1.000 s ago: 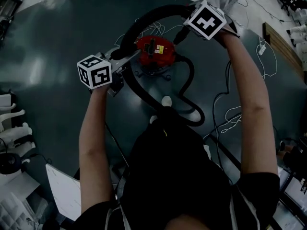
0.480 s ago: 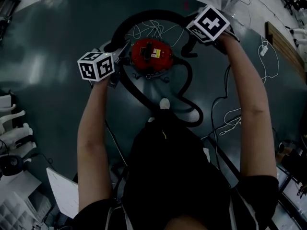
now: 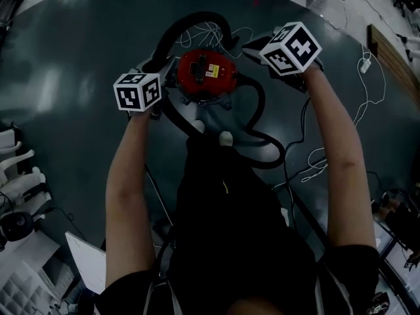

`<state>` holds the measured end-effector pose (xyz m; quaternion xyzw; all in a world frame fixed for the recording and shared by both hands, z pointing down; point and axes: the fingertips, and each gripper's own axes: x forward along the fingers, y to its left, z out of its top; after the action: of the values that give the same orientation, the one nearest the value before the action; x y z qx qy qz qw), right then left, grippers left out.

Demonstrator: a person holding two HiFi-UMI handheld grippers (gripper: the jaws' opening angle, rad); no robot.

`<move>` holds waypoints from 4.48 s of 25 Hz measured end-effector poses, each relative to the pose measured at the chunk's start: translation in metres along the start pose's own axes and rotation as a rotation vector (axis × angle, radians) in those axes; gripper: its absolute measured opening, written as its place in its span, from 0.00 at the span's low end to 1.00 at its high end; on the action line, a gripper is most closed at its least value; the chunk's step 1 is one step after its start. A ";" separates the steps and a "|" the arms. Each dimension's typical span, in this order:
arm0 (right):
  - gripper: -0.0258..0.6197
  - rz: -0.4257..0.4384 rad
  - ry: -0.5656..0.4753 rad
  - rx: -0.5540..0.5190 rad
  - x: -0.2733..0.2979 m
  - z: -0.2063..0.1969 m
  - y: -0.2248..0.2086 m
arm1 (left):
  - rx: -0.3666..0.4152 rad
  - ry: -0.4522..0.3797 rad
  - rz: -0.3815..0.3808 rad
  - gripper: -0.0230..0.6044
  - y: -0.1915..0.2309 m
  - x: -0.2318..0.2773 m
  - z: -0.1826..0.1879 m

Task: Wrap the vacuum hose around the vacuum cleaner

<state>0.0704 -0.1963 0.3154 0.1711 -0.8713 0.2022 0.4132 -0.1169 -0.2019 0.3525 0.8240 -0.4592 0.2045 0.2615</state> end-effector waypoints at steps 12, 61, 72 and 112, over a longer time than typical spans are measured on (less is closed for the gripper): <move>0.22 -0.160 -0.053 0.078 0.058 -0.002 -0.037 | 0.174 -0.039 -0.110 0.22 -0.005 -0.022 0.035; 0.28 -0.272 0.205 0.396 0.071 -0.086 -0.111 | -0.009 -0.091 -0.246 0.21 0.074 0.050 0.041; 0.28 -0.207 0.260 0.568 0.146 -0.127 -0.104 | -0.066 -0.055 -0.234 0.21 0.103 0.110 -0.030; 0.28 -0.078 0.462 0.758 0.242 -0.215 -0.068 | -0.116 0.220 -0.401 0.21 0.128 0.183 -0.185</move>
<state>0.0964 -0.1805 0.6449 0.2935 -0.6133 0.5244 0.5126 -0.1551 -0.2625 0.6334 0.8550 -0.2658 0.2102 0.3925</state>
